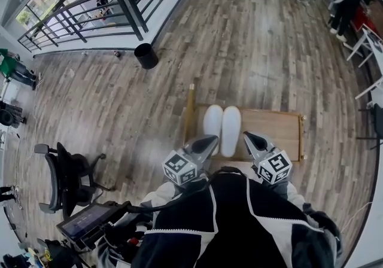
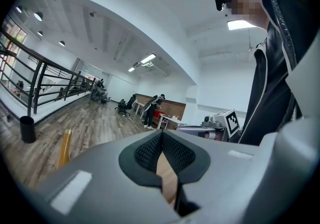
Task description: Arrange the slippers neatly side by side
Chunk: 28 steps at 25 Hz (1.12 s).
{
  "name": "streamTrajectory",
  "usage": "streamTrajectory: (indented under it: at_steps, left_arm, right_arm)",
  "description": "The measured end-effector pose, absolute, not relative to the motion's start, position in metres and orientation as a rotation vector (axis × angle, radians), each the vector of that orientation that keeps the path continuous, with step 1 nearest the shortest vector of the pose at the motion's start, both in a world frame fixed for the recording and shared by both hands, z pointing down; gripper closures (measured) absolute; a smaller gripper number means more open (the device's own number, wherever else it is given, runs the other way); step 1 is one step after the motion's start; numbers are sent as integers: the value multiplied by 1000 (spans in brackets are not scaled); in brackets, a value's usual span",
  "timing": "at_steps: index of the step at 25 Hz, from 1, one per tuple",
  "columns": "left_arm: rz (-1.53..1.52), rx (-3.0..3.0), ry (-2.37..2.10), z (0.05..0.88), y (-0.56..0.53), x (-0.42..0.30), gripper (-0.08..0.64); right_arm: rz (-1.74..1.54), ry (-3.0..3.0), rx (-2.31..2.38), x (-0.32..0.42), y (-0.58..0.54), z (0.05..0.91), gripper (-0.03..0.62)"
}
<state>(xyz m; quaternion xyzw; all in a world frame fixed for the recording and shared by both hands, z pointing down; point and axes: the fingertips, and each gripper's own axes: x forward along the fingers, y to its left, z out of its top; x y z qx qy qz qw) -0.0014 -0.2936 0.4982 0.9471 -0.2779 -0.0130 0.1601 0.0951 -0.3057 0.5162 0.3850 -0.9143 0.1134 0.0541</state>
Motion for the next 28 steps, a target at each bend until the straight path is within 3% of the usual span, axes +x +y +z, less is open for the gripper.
streamTrajectory:
  at_steps: [28]
  left_arm:
    - [-33, 2702, -815, 498, -297, -12, 541]
  right_arm:
    - [322, -2772, 1112, 78, -314, 521, 592]
